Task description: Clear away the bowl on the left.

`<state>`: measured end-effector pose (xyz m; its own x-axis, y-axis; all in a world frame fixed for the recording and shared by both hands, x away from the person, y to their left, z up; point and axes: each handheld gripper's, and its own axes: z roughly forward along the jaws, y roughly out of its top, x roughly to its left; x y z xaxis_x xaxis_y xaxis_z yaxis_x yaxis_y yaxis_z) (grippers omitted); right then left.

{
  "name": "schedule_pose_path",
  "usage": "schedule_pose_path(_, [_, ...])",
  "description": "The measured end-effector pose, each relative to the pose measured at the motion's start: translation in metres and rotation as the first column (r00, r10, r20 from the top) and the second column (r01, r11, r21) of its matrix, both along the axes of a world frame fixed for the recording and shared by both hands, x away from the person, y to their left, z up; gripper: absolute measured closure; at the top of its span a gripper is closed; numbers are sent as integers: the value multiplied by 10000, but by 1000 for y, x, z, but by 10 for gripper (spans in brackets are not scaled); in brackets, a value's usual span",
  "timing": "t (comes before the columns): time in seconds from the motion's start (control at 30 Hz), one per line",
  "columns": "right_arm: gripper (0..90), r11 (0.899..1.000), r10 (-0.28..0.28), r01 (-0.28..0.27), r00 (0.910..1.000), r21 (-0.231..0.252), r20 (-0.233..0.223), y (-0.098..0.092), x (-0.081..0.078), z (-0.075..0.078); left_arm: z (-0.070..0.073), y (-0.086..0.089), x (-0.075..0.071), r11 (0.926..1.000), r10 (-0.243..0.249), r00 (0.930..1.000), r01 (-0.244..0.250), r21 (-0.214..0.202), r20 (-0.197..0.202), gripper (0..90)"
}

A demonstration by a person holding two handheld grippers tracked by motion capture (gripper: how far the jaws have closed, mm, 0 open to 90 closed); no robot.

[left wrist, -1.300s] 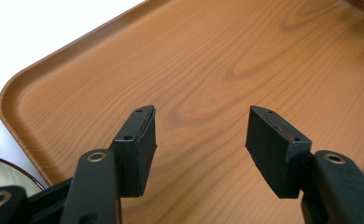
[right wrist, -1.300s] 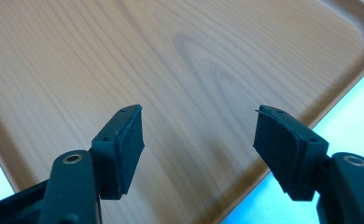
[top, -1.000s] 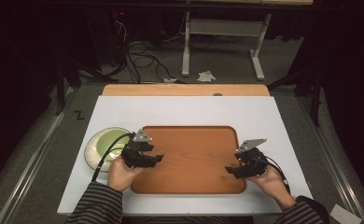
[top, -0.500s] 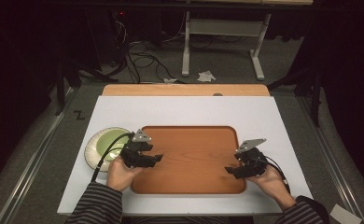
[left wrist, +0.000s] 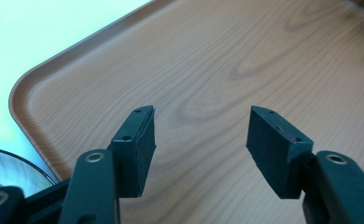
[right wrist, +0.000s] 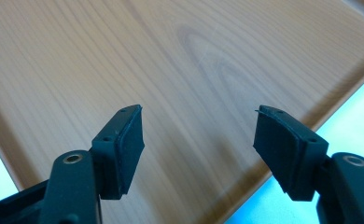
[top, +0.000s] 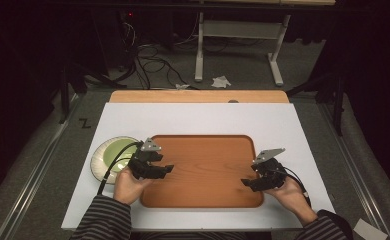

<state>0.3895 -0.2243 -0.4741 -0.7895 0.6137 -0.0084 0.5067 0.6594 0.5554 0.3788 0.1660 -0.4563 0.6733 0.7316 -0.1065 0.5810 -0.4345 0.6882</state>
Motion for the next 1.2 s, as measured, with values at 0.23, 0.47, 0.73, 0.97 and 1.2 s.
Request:
schedule_pose_path(0.23, [346, 10000, 23, -23, 10000, -4, 10, 0, 0, 0, 2, 3, 0, 9998, 151, 9998, -150, -121, 89, 423])
schedule_pose_path(0.47, [346, 10000, -14, 14, 10000, 58, -3, 1, -1, 0, 5, 6, -1, 9996, 255, 9995, -252, -151, 204, 423])
schedule_pose_path(0.73, [346, 10000, 27, -27, 10000, 9, 13, 0, 0, 0, 8, 10, -2, 9988, 467, 9984, -461, -190, 321, 425])
schedule_pose_path(0.97, [345, 10000, 25, -25, 10000, 66, 7, -1, 0, 0, 14, 19, -3, 9943, 1014, 9922, -987, -392, 720, 441])
schedule_pose_path(1.2, [344, 10000, 36, -36, 10000, 75, -46, 0, -1, 1, 14, 23, -1, 9922, 1204, 9912, -1183, -390, 552, 442])
